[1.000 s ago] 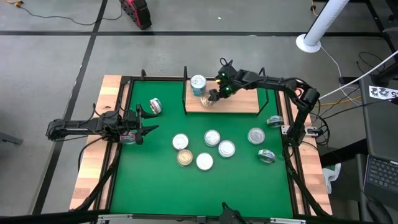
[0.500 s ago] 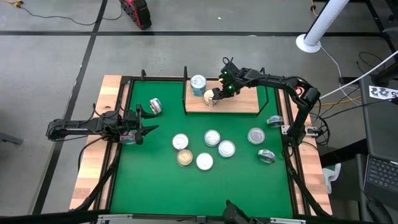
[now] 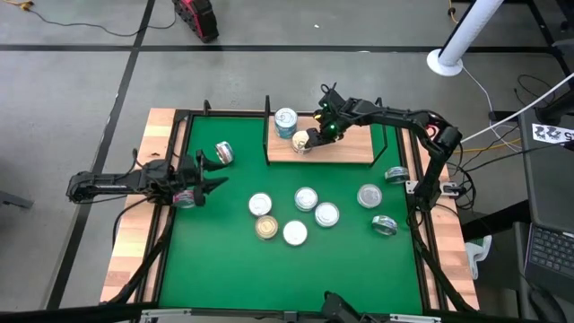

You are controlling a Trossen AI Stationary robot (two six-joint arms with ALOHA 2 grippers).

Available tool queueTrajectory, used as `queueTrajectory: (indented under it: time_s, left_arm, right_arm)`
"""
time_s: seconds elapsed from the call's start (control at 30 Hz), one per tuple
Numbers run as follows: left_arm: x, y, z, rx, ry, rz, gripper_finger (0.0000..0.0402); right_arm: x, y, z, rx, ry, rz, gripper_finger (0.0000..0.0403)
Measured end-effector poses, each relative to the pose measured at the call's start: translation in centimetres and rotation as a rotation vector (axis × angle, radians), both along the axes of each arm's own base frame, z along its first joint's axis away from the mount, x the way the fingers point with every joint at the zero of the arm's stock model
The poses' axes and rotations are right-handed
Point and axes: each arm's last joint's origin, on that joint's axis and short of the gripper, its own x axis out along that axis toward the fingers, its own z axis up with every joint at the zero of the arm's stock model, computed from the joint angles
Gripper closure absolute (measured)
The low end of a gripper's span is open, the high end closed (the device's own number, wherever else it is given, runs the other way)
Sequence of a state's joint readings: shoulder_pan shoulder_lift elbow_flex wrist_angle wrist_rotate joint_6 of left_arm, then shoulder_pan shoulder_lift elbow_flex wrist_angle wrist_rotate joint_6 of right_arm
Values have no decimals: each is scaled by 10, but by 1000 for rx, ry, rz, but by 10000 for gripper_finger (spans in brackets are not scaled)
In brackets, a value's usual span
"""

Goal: Stack canned seafood by type on shelf
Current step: Put the blue pink tuna can on the shelf, then put the red tuna can on the shelf

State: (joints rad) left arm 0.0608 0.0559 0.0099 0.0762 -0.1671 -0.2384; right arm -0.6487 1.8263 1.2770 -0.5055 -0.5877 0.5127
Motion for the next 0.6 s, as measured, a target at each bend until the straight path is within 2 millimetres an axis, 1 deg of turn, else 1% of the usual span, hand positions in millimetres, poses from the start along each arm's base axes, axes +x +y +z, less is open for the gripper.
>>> queueTrajectory:
  time_s: [0.1, 0.2, 0.43, 0.5, 0.6]
  left_arm:
    - [0, 0, 0, -48, -11, 2, 163]
    - [0, 0, 0, -57, -18, 2, 163]
    - [-1, -1, 11, 66, -79, -14, 163]
    - [-2, -1, 15, 83, -65, -36, 163]
    - [-5, -2, 27, 83, -16, -45, 163]
  right_arm:
    - [0, 0, 0, -20, -2, 14, 120]
    - [-1, 0, 1, -49, 2, 24, 120]
    - [-3, 1, 3, -76, 21, 38, 120]
    - [-4, 2, 4, -91, 18, 56, 121]
    - [-7, 4, 8, -107, 26, 71, 121]
